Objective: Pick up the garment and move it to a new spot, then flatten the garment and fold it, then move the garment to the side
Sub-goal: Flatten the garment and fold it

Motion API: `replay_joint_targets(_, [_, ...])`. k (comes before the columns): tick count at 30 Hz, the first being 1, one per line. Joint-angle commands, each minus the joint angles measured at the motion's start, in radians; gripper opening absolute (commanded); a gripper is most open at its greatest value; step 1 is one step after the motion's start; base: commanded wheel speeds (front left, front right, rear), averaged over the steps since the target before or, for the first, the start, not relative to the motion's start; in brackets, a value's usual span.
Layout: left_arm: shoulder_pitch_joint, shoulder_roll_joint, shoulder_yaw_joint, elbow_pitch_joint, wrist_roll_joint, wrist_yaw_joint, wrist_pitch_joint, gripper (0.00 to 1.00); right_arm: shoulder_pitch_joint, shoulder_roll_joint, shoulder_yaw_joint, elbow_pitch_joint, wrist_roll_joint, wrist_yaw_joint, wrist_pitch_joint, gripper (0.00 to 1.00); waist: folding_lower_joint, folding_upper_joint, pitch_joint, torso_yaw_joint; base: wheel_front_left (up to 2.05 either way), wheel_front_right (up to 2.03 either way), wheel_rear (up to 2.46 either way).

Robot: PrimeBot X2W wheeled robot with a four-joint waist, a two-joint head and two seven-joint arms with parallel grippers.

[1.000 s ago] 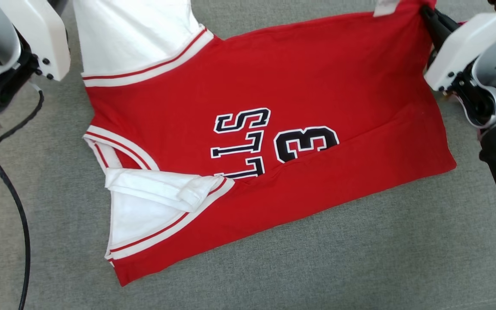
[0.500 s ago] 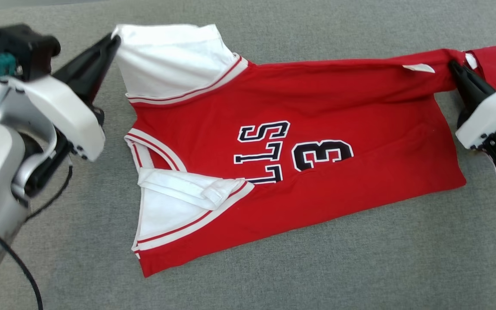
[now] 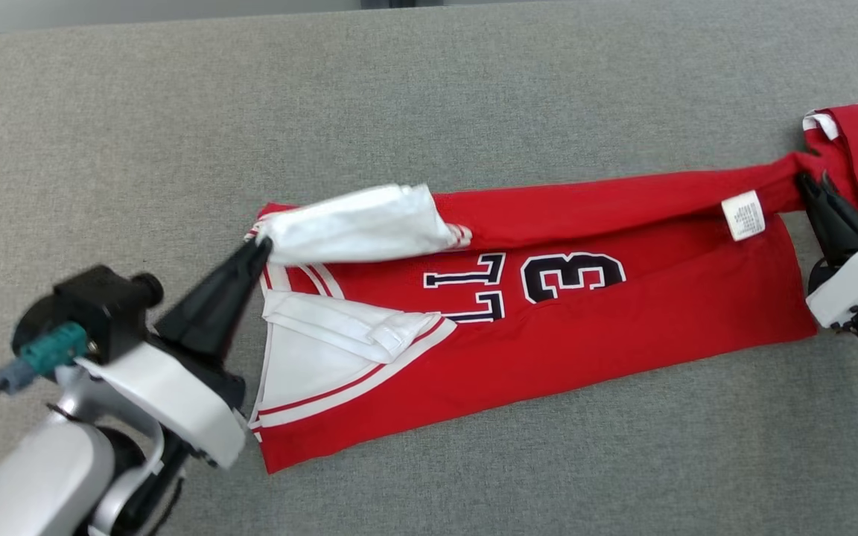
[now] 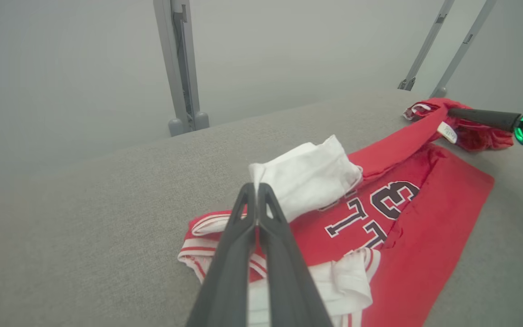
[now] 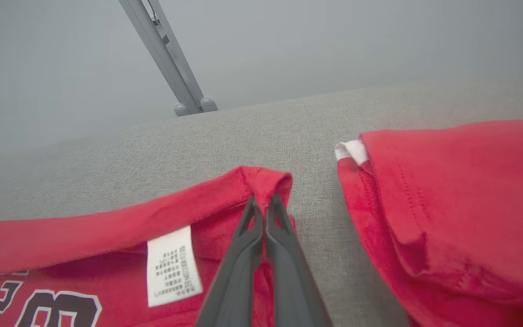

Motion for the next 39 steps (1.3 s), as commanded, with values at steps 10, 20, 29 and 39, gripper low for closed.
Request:
replay_joint_targets(10, [0.134, -0.04, -0.023, -0.058, -0.02, 0.063, -0.062, 0.0, 0.058, -0.04, 0.035, 0.007, 0.049, 0.0, -0.059, 0.0, 0.0, 0.0, 0.015, 0.016, 0.0, 0.0, 0.0])
replay_joint_targets(20, [0.231, -0.058, -0.044, -0.092, -0.073, 0.093, -0.048, 0.0, 0.089, -0.05, 0.062, 0.028, 0.1, 0.0, -0.081, 0.18, 0.0, 0.0, 0.024, 0.019, 0.0, 0.0, 0.0])
replay_joint_targets(29, [0.227, -0.118, -0.07, 0.001, -0.09, 0.104, -0.049, 0.99, 0.1, -0.055, 0.08, 0.017, 0.115, 0.0, -0.103, 1.0, 0.0, 0.0, -0.003, 0.012, 0.0, 0.0, 0.0])
replay_joint_targets(39, [0.256, -0.158, 0.003, 0.026, -0.044, 0.202, -0.18, 1.0, 0.143, -0.053, 0.06, -0.079, 0.032, 0.0, -0.136, 1.0, 0.0, 0.0, -0.084, 0.001, 0.0, 0.0, 0.0])
